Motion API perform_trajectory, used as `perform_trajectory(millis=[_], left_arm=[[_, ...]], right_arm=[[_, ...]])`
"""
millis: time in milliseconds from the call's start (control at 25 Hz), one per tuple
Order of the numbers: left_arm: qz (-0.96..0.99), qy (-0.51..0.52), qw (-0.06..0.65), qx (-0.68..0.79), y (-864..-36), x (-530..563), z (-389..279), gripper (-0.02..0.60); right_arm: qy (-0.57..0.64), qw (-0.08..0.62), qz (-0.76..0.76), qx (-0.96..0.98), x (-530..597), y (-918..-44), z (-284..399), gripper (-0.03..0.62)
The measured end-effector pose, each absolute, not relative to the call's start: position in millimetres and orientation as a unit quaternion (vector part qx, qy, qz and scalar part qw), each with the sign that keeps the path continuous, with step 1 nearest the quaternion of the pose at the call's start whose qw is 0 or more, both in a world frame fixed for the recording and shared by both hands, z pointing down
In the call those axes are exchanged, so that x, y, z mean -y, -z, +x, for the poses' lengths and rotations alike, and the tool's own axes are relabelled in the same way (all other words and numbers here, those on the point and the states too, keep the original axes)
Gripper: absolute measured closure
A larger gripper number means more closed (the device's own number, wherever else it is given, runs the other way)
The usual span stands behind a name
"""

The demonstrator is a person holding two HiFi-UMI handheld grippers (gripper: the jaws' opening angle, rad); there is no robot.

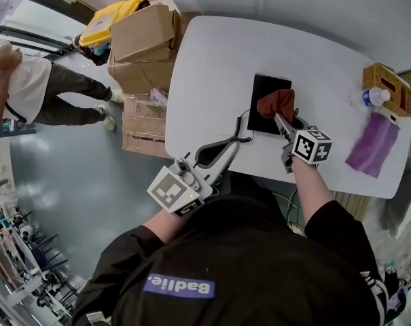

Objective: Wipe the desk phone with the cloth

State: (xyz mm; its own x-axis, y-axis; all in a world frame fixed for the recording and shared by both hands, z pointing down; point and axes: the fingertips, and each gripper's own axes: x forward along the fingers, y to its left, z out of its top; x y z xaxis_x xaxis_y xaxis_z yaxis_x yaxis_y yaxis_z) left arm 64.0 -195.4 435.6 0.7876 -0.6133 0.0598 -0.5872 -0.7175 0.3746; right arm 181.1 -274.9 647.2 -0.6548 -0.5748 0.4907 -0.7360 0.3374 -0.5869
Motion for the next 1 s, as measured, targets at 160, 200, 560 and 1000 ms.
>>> perform_trajectory(millis=[160,200,560,1000], left_arm=[[0.93,0.034,0.196,0.31,-433.7,180.1,58.2,0.575],[0.931,0.033,0.195,0.307,-433.4,175.8,55.4,0.575],[0.94,0.037,0.184,0.285,-431.3,131.6,33.2,0.575],[0.954,0.054,0.139,0.261,-407.8,68.3,-23.9,0.575]], right_arm=[[-0.422,0.107,0.417,0.798,247.2,-660.5,181.8,0.5],[-0.425,0.108,0.421,0.794,240.8,-663.8,182.4,0.5],[-0.439,0.11,0.463,0.762,192.0,-682.5,184.7,0.5],[-0.376,0.047,0.49,0.785,135.1,-594.4,145.4,0.5]])
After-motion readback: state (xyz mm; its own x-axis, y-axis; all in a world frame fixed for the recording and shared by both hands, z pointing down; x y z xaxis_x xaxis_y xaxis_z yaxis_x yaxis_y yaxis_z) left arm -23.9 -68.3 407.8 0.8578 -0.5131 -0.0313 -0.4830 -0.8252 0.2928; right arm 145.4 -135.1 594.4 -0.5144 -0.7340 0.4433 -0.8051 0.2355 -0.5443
